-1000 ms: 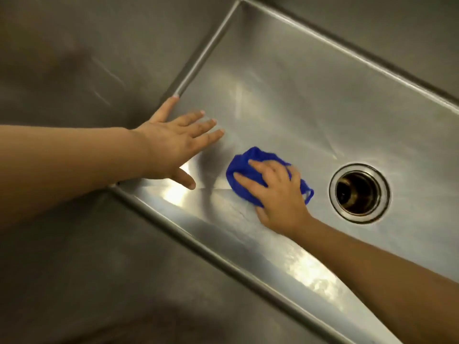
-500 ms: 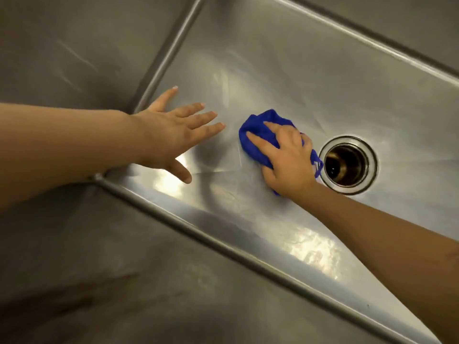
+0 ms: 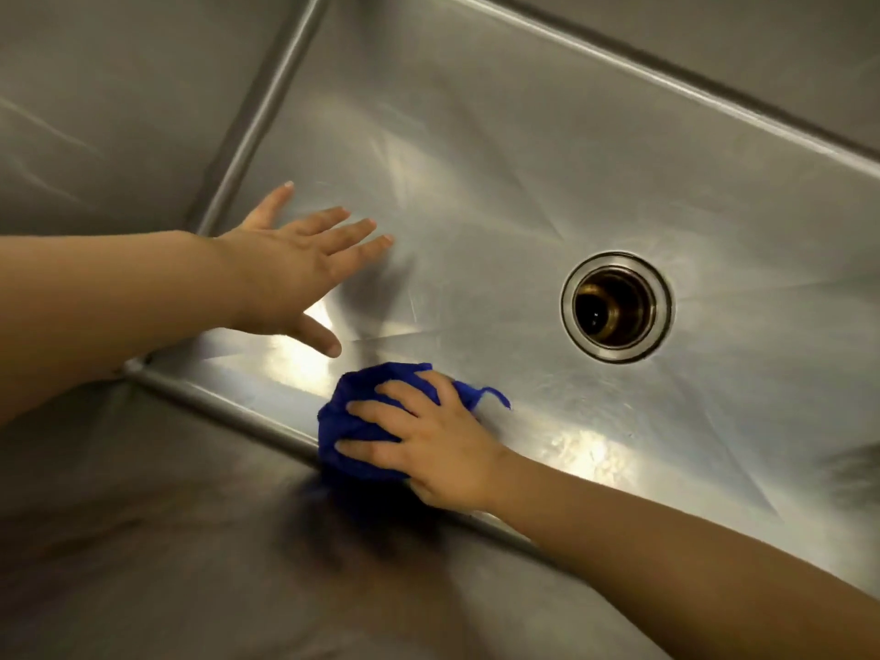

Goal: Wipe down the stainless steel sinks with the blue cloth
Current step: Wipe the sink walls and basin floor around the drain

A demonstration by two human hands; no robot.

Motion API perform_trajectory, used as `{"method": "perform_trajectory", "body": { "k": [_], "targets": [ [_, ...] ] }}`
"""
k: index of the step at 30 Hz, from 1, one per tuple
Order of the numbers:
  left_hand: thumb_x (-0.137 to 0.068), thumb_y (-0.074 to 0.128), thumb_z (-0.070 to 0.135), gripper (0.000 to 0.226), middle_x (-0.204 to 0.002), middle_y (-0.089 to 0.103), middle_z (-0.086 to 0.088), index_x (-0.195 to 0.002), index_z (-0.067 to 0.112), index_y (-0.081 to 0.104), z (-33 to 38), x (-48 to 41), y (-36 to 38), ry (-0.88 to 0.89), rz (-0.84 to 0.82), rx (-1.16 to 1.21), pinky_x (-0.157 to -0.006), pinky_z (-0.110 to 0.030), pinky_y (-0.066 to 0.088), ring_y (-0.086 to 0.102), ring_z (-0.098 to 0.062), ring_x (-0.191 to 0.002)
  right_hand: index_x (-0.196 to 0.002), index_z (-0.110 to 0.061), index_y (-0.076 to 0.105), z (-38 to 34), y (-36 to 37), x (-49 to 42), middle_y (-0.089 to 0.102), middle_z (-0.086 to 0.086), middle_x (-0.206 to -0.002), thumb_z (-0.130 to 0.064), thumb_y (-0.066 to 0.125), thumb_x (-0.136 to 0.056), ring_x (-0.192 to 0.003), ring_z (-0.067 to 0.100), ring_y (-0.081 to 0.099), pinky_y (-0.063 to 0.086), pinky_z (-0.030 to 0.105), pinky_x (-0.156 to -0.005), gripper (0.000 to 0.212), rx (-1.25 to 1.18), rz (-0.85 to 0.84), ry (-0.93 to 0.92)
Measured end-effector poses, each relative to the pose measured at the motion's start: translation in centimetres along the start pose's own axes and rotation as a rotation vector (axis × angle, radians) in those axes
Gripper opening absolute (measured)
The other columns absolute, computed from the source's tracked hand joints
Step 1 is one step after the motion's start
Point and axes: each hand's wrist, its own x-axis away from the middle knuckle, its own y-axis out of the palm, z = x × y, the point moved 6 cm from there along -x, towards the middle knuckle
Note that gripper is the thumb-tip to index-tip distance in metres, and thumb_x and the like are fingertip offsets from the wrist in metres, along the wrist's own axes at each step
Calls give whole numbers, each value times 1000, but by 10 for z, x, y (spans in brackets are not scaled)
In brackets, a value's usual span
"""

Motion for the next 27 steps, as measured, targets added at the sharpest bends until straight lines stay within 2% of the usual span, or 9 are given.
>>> {"method": "perform_trajectory", "body": {
  "k": [4, 8, 10, 14, 17, 19, 23, 25, 27],
  "targets": [
    [-79, 39, 75, 107, -156, -29, 3, -128, 31, -46, 10, -8, -11, 44, 34, -15, -113, -54, -12, -23, -18, -145, -136, -34, 50, 13, 12, 83, 41, -1, -146, -23, 50, -79, -133, 29, 36, 30, 55, -102, 58, 71, -44, -24],
    [-80, 39, 75, 106, -156, -30, 4, -129, 32, -45, 21, -13, -23, 81, 72, 1, -113, -53, -12, -23, -17, -144, -136, -38, 42, 45, -7, 101, 42, -1, -145, -27, 75, -72, -130, 29, 41, 40, 57, -96, 72, 142, -54, -148],
    [-79, 39, 75, 107, -156, -31, 4, -132, 32, -44, 26, -16, -26, 95, 78, -8, -113, -52, -13, -24, -17, -144, -134, -37, 42, 76, -26, 76, 44, 2, -142, -22, 76, -69, -127, 31, 42, 40, 58, -95, 76, 136, 10, -38],
    [-78, 37, 76, 105, -155, -31, 4, -125, 32, -46, 33, -21, -32, 99, 78, -14, -113, -51, -13, -25, -17, -144, -134, -33, 52, 146, -67, 36, 47, 8, -141, -20, 59, -71, -124, 38, 41, 32, 63, -94, 64, 114, 157, 344],
    [-79, 36, 76, 105, -155, -32, 4, -123, 31, -48, 41, -25, -38, 103, 87, -32, -114, -51, -12, -25, -17, -144, -134, -32, 53, 148, -70, 41, 45, 7, -142, -21, 58, -74, -126, 35, 38, 28, 61, -96, 62, 106, 237, 473],
    [-80, 36, 76, 105, -154, -33, 5, -123, 32, -49, 50, -27, -42, 127, 113, -17, -114, -49, -13, -28, -15, -142, -137, -33, 48, 118, -50, 72, 41, 5, -143, -24, 63, -72, -127, 32, 36, 30, 59, -97, 67, 102, 239, 454],
    [-80, 38, 75, 108, -144, -42, 12, -122, 36, -54, 67, -34, -54, 185, 226, 83, -109, -41, -19, -38, -10, -131, -138, -40, 43, 45, 6, 178, 41, -3, -146, -37, 72, -71, -131, 26, 41, 22, 51, -110, 73, 165, 28, 238],
    [-77, 36, 76, 107, -137, -46, 16, -120, 39, -54, 76, -38, -60, 193, 269, 160, -106, -38, -22, -40, -8, -130, -136, -40, 40, 49, 9, 210, 42, -5, -143, -38, 50, -84, -130, 22, 42, 16, 47, -117, 53, 205, 5, 182],
    [-75, 34, 77, 106, -139, -45, 17, -122, 39, -52, 85, -44, -67, 186, 290, 230, -109, -39, -20, -40, -6, -130, -134, -39, 38, 76, -9, 218, 42, -6, -139, -38, 35, -84, -126, 22, 47, 36, 50, -107, 50, 202, 37, 237]
  ]
}}
